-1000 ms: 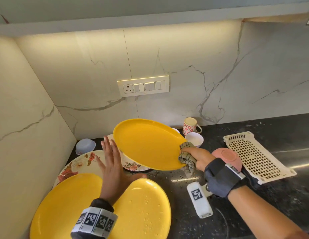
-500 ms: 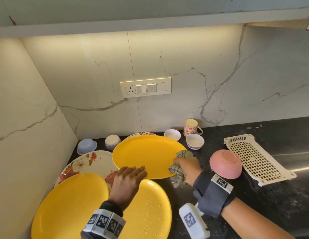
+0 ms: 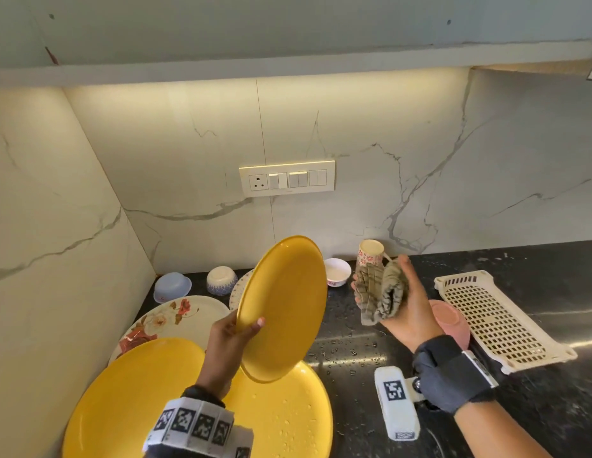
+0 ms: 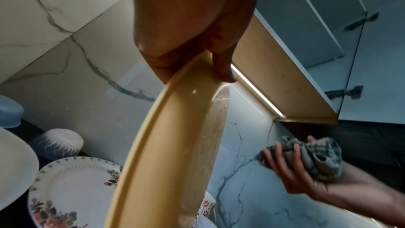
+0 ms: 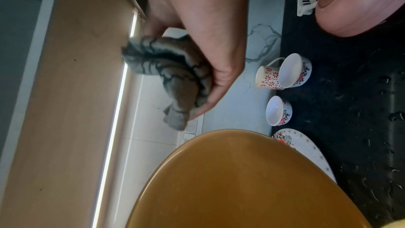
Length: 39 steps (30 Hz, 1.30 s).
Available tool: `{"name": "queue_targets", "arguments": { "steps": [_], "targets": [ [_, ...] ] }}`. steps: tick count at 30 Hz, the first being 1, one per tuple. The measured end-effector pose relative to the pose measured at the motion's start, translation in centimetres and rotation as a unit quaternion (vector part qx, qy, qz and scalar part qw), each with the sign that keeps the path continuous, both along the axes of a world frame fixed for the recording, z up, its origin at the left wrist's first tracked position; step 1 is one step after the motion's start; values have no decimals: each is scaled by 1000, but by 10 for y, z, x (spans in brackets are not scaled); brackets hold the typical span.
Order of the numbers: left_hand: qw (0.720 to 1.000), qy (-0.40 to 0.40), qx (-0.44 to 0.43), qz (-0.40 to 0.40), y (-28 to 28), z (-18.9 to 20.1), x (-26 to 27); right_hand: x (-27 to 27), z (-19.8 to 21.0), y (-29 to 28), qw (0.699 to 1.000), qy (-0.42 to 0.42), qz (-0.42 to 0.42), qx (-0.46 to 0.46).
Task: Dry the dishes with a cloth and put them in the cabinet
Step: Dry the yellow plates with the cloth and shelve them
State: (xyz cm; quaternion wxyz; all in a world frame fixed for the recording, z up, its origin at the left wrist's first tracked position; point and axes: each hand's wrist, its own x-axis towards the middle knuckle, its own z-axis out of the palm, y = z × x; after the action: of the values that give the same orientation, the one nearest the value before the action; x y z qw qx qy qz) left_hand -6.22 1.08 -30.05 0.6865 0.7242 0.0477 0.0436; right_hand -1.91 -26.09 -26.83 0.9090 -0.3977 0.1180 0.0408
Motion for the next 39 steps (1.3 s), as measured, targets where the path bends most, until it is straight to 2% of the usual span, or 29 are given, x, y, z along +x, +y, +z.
{"name": "queue_targets", "arguments": {
  "steps": [6,12,14,19,24,26,29,35,39],
  "targets": [
    [993,21,-110,-31,1,6,2,14,3,2,998,32,-30,-33],
    [988,14,-133,-72,-1,6,3,44,-11,13,976,102,-145,-125],
    [987,12,-136,-86,-4,8,1,56,-10,24,968,100,-140,-185],
    [986,3,-130,-107,-10,21,5,69,4,77,957,9,-54,-286],
    [986,-25,-140,-91,-5,41,17,62,27,119,938,-146,2,-315],
    [987,-40,-138,-76,-5,50,22,59,28,133,908,-222,35,-354],
    [982,-54,-172,-50,-3,57,28,54,32,149,838,-350,89,-409],
    [963,-65,-260,0,15,59,36,50,28,167,741,-462,199,-446],
    [956,-55,-289,10,20,58,37,45,21,171,729,-469,222,-446]
  ]
}}
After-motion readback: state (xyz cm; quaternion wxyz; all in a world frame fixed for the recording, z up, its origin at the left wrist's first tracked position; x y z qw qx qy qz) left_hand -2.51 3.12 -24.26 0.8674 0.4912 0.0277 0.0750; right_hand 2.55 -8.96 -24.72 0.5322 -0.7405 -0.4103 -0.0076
